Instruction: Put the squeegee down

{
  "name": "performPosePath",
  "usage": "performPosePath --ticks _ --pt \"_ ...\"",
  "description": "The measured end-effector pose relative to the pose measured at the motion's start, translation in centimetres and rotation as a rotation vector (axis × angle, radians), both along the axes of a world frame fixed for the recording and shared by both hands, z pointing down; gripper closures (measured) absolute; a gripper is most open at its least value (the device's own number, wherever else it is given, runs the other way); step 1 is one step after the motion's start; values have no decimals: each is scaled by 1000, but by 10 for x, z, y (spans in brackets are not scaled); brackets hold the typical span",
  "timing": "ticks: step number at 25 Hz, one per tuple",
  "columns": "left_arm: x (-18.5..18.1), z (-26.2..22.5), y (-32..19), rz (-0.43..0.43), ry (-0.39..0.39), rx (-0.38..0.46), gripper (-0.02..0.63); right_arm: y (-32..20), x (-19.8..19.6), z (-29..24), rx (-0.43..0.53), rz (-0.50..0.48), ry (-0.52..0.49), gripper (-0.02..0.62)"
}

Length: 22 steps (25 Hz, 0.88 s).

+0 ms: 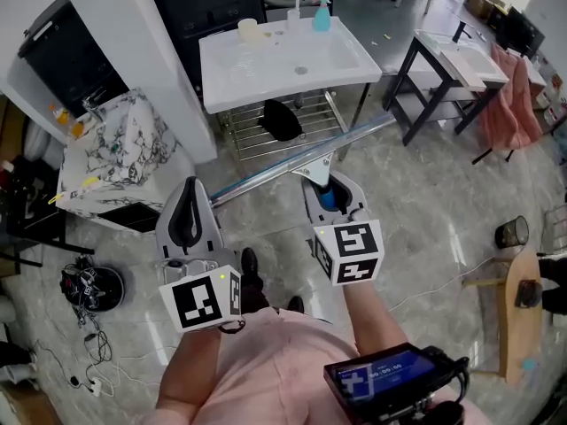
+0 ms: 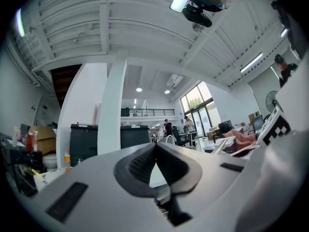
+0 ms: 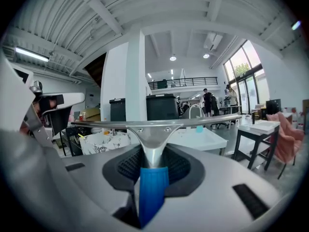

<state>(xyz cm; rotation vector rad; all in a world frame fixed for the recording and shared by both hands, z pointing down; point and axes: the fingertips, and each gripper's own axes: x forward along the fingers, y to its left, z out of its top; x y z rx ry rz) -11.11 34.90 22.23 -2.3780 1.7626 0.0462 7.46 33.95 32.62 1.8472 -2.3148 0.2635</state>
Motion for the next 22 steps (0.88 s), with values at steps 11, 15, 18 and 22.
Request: performPosePath --ticks 11,15,18,22 --pt "-32 45 -121 -5 31 -73 597 -111 -33 51 -95 -17 -1 492" --pt "-42 44 -187 11 21 -70 597 -170 -46 53 -117 -8 2 492" --pt "-46 33 -234 30 34 -47 597 -213 -52 41 -102 0 16 492" --pt "-49 22 -285 55 38 -26 597 -262 -55 22 -66 19 27 492"
